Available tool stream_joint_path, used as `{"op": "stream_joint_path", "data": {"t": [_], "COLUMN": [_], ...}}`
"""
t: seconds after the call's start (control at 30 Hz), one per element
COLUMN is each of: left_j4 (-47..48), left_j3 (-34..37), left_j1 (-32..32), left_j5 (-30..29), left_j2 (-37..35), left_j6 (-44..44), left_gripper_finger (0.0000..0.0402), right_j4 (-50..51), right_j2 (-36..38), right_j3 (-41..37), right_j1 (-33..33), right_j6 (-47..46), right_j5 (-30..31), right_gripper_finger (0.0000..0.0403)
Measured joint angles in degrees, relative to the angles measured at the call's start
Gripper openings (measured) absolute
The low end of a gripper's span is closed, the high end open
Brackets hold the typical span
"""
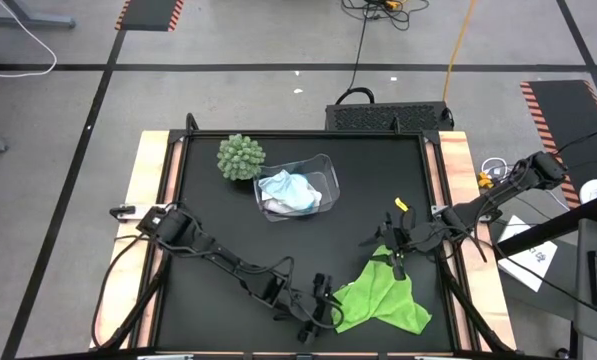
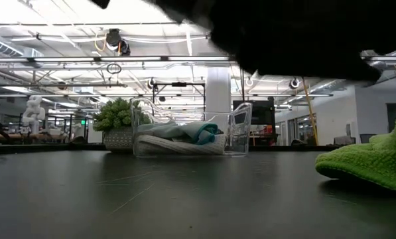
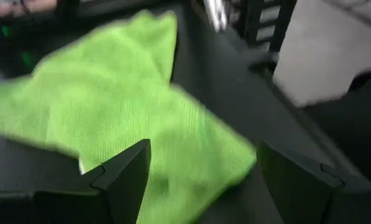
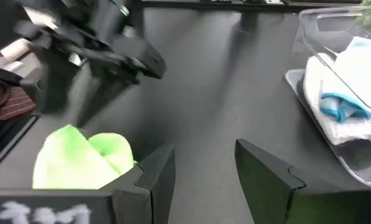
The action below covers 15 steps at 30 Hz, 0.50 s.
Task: Fold microfiber towels
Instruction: Fold the green towel
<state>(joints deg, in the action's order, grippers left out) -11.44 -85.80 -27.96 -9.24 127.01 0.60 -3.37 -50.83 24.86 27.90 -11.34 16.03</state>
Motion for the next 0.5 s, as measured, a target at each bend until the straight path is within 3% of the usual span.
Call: {"op": "stream_joint_path", "data": {"t": [0.5], "left_j4": [-1.93], "left_j3": [-1.08], "left_j1": [1.16], "left_j5": [1.65], "left_j2": [2.36], "left_j6": [1.46], "left_gripper_finger": [0.0294], "right_j4": [-0.26], "right_j2": [0.00], "right_j3": [0.00], "right_j1": [-0.04], "right_j6": [0.01], "right_j5": [0.09], "right_gripper_finger": [0.0157]}}
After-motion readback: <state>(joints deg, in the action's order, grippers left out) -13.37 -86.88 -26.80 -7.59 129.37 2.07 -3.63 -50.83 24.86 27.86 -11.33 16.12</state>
